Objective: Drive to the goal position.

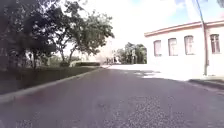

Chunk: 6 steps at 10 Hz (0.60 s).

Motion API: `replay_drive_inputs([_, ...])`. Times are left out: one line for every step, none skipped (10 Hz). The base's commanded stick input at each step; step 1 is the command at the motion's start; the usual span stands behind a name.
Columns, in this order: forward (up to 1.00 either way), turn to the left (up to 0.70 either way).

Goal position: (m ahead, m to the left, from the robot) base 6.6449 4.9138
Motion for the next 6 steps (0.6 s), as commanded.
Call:
replay_drive_inputs([0.85, 0.0])
replay_drive_inputs([0.85, 0.0])
replay_drive_inputs([0.85, 0.0])
replay_drive_inputs([0.85, 0.0])
replay_drive_inputs([0.85, 0.0])
replay_drive_inputs([0.85, 0.0])
